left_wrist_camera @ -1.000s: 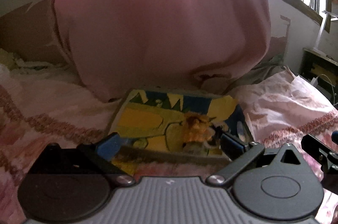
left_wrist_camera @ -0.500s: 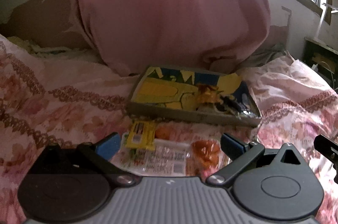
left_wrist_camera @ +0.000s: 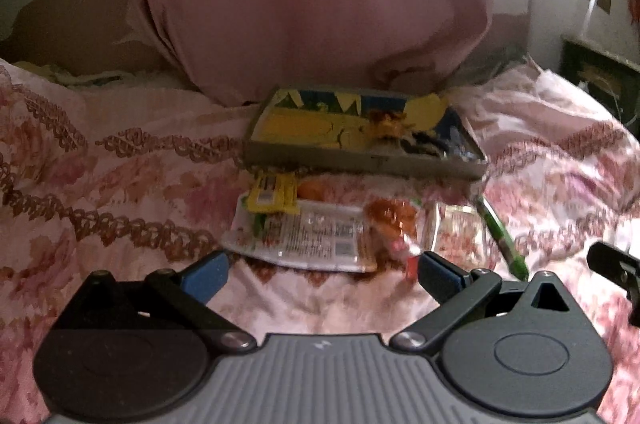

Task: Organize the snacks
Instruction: 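Withdraw both open grippers from the box back over the remaining snacks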

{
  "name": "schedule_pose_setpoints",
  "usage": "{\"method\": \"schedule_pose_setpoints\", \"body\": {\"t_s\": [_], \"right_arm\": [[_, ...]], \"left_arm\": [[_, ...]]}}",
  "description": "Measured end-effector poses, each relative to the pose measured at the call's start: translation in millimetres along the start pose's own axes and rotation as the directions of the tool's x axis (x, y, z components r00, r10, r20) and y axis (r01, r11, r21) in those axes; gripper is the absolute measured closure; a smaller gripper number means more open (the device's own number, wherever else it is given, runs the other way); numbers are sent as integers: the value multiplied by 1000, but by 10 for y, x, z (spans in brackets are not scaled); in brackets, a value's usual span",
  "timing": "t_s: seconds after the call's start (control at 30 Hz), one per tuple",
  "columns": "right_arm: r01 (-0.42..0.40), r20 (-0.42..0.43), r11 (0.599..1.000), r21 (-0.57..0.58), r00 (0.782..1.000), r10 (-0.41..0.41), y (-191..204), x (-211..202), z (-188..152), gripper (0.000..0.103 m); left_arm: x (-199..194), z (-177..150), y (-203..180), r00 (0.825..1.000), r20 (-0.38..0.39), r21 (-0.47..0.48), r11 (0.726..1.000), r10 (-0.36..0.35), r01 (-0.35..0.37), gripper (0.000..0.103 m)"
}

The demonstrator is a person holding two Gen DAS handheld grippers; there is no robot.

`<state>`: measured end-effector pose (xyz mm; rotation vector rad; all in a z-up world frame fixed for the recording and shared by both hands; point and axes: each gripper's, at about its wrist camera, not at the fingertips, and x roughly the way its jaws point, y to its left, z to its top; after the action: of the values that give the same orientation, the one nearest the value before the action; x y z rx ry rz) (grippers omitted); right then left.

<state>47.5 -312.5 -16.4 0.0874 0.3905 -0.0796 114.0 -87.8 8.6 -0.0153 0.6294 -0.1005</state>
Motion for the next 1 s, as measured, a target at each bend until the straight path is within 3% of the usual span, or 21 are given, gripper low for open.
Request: {"method": "schedule_pose_setpoints", "body": {"t_s": [0.47, 1.0], "right_arm": [[-13, -147, 993, -117, 989, -5, 232, 250, -149, 1], [-12, -256, 994, -111, 967, -17, 235, 446, -214, 1]], "left_arm": [[99, -244, 80, 997, -68, 24, 999, 27, -25, 0], [263, -319, 109, 992, -108, 58, 996, 67, -61, 0]]}}
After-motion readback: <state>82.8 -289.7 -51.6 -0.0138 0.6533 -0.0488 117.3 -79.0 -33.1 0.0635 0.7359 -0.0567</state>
